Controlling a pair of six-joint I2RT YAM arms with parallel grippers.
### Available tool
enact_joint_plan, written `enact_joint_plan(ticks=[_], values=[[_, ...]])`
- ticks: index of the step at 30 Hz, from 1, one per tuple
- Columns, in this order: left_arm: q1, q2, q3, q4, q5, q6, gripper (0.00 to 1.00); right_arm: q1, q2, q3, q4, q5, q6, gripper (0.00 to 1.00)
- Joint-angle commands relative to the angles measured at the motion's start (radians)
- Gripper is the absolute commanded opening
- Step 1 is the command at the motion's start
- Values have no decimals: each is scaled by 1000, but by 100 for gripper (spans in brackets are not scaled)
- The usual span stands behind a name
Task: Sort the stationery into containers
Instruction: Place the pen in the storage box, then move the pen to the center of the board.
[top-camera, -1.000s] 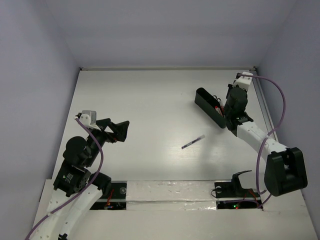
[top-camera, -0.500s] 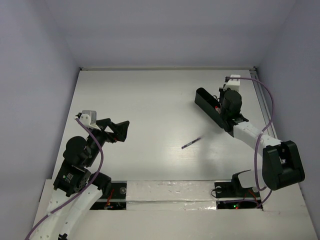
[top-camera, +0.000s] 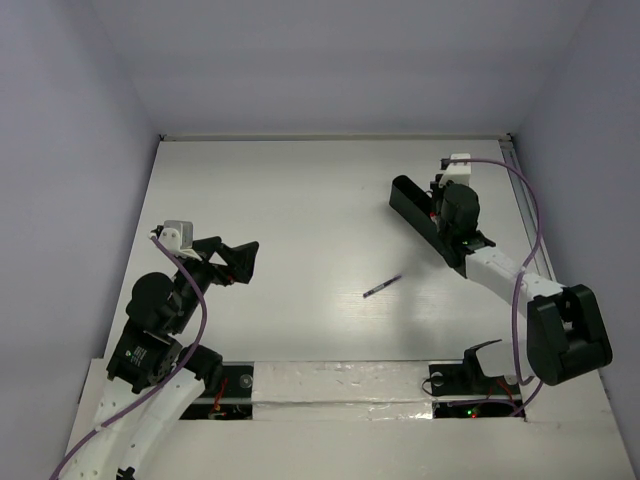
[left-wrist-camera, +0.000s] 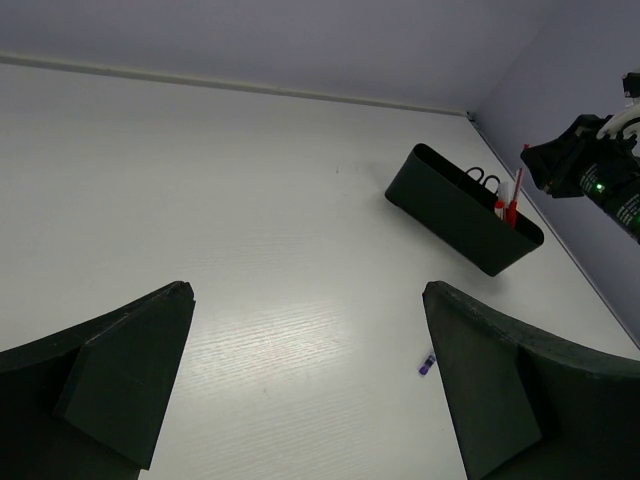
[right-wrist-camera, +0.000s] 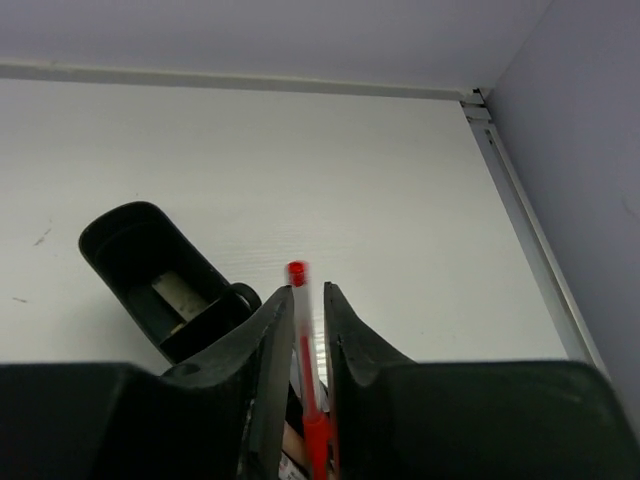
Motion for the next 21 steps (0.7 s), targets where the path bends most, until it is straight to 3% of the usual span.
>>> enact_joint_plan(ticks=[1,6,11,13,18,21], values=[[-5,4,22,40,7,8,99,21,-47,7,-5,-11,8,26],[-5,4,21,40,7,9,99,41,-91,7,-65,-8,48,39],[-5,5,21,40,6,11,99,78,-169,45,-224,-76,177,41],[-5,4,21,37,4,9,99,114,-189,82,-366,-115,263,40],[-5,5,21,40,4,9,99,180,-176,136,-745,-267,511,30],[-5,7,21,40,6,11,99,240,-174,108,-841,-310,594,0]])
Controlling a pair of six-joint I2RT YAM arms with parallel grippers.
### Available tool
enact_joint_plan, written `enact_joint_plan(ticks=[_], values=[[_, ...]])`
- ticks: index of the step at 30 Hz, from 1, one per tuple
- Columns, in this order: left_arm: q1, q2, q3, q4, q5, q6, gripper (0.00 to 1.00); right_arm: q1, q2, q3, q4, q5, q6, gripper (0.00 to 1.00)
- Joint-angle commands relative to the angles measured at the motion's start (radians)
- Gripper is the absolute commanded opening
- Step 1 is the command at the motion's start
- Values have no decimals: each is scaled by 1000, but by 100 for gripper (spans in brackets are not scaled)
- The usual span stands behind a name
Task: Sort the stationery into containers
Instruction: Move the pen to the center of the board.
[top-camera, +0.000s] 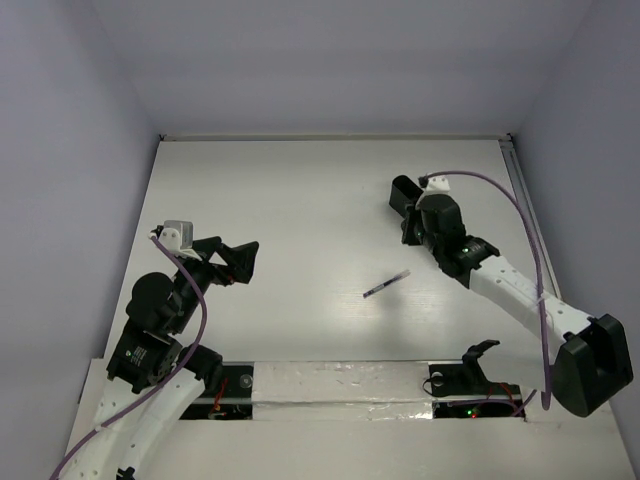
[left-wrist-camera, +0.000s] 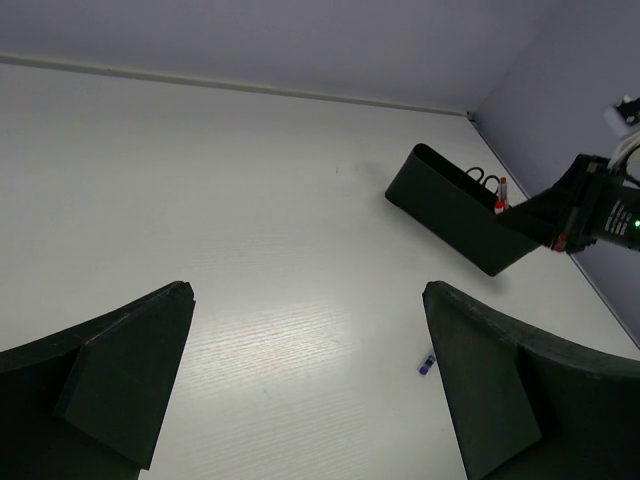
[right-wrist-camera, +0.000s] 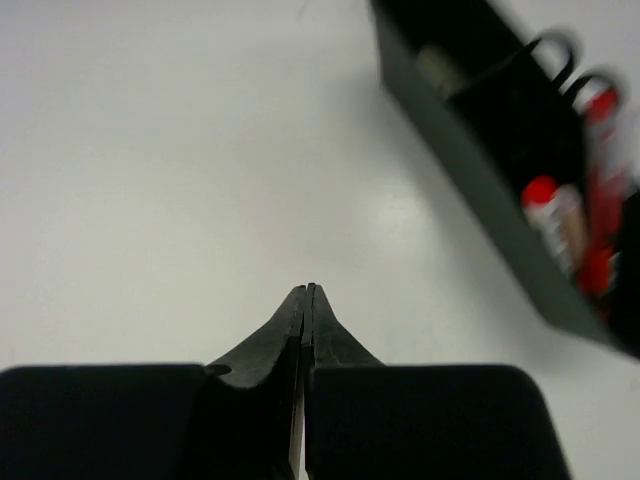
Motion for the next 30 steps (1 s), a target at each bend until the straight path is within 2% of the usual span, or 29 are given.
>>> enact_joint_plan(ticks=[1,5,6,7,10,15,22,30], values=[[-5,7,21,40,7,11,99,56,2,-22,-247,-111,190,0],[-5,5,19,41,7,9,99,65,5,-104,-255,-183,268,1],[-5,4,21,40,7,8,99,65,5,-120,-252,-191,294,8],[-5,4,19,41,7,9,99,65,7,-132,-248,-199,306,27],[-5,7,19,43,6,8,99,65,27,-177,-215,-214,345,53],[-5,7,18,43,7,9,99,65,106,-195,-150,-205,391,56],[-5,2,19,41,7,9,99,65,180,-194,-91,-158,419,55],[-5,4,21,41,7,11,99,65,306,-129,-100,-121,376,40]])
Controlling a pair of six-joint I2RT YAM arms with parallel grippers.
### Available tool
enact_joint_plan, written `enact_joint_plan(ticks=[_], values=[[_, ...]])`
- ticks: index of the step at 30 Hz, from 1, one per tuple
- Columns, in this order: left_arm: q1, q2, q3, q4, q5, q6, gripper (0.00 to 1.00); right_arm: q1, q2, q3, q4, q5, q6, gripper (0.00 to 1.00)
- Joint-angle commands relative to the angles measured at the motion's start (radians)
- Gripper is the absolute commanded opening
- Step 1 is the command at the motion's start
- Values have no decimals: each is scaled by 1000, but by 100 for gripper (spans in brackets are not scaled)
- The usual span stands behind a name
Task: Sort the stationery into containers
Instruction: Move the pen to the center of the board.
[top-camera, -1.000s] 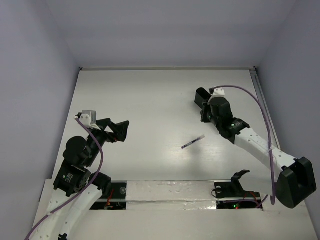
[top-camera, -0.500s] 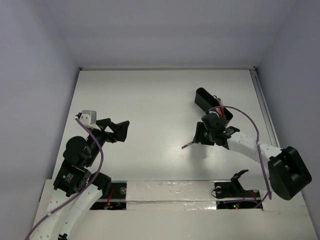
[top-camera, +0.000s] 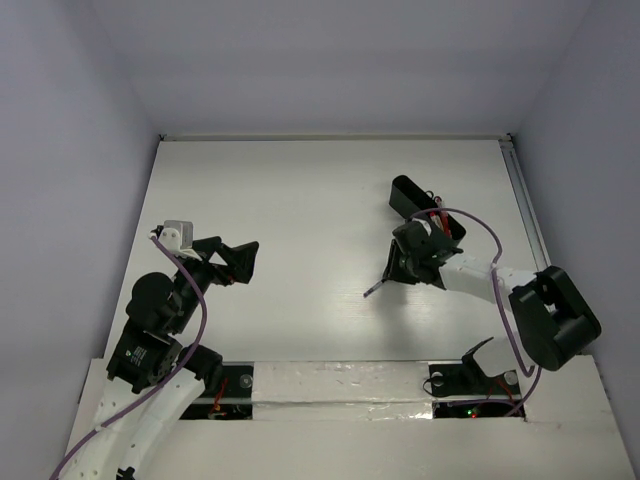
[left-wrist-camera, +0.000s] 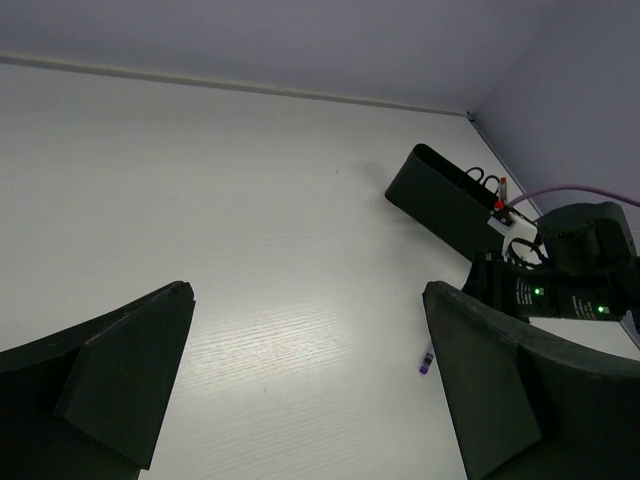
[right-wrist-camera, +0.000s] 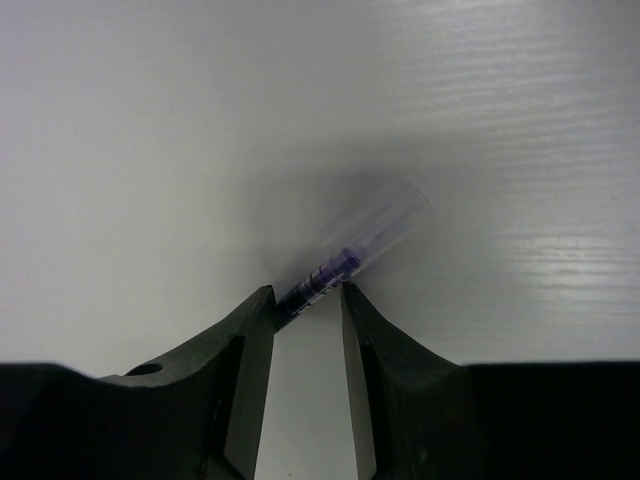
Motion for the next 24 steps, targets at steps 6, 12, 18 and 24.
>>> enact_joint_plan(ticks=[6,12,18,24], values=[[-5,2,19,41,5,11,99,19,123,134,-105,27,-105,32],[-5,1,19,41,6,9,99,51,226,274,-269,59,-194,29],[-5,-1,19,40,5,11,99,71,303,365,-354,91,-232,30],[-5,-4,19,40,5,9,99,90,398,399,-377,105,-245,13]])
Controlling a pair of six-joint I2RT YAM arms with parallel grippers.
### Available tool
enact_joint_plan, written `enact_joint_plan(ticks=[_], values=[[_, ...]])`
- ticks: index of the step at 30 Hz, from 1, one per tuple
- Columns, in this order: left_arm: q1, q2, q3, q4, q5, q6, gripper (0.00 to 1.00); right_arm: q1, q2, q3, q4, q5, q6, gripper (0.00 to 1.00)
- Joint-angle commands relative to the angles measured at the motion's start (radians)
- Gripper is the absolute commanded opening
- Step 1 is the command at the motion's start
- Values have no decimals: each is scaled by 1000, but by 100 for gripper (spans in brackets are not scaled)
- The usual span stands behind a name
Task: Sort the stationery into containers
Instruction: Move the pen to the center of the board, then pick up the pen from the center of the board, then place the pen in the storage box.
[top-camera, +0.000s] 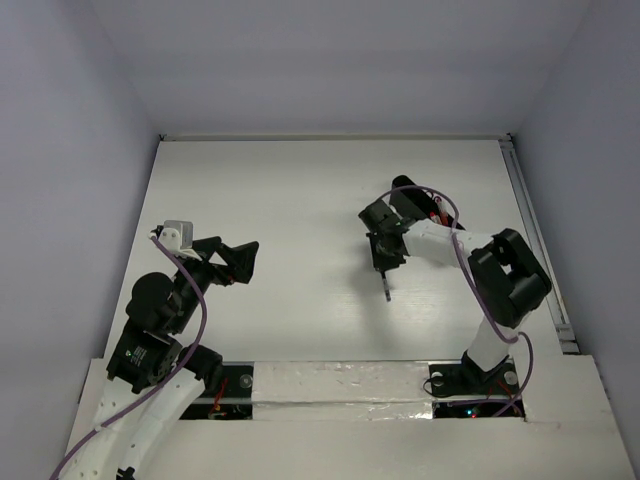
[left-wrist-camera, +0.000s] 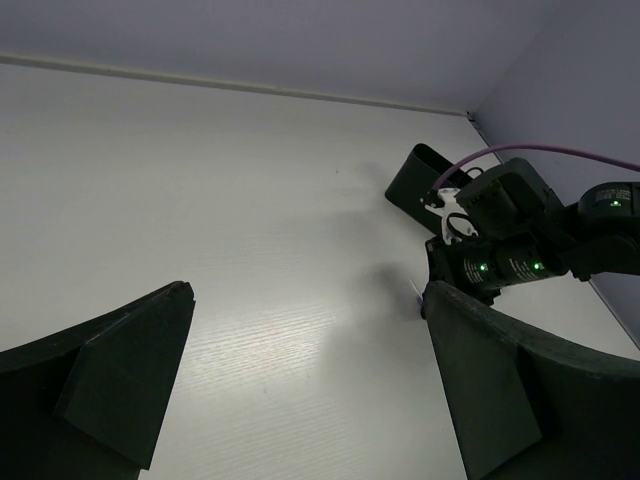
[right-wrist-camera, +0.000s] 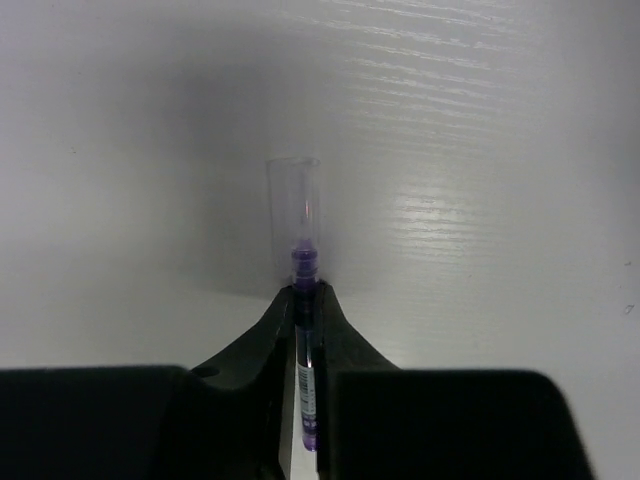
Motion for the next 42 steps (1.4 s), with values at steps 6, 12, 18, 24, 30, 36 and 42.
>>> enact_joint_plan(ticks=[6,12,18,24,30,36,42], values=[[-5,-1,19,40,5,9,99,17,-30,-4,41,30,-6,0],[-5,1,19,40,4,9,99,17,-255,-36,290,173,-38,0],[-5,-5,19,40,5,11,99,-130,-472,-78,460,379,-116,0],[-5,-15,19,37,4,11,99,-280,-556,-186,709,540,-271,0],[-14,-18,19,38,5,11,99,-354,-504,-242,841,554,-383,0],[-14,-16,21,37,4,12,99,-354,-453,-279,913,545,-431,0],[-14,-13,21,37,4,12,99,-354,-441,-328,912,504,-417,0]])
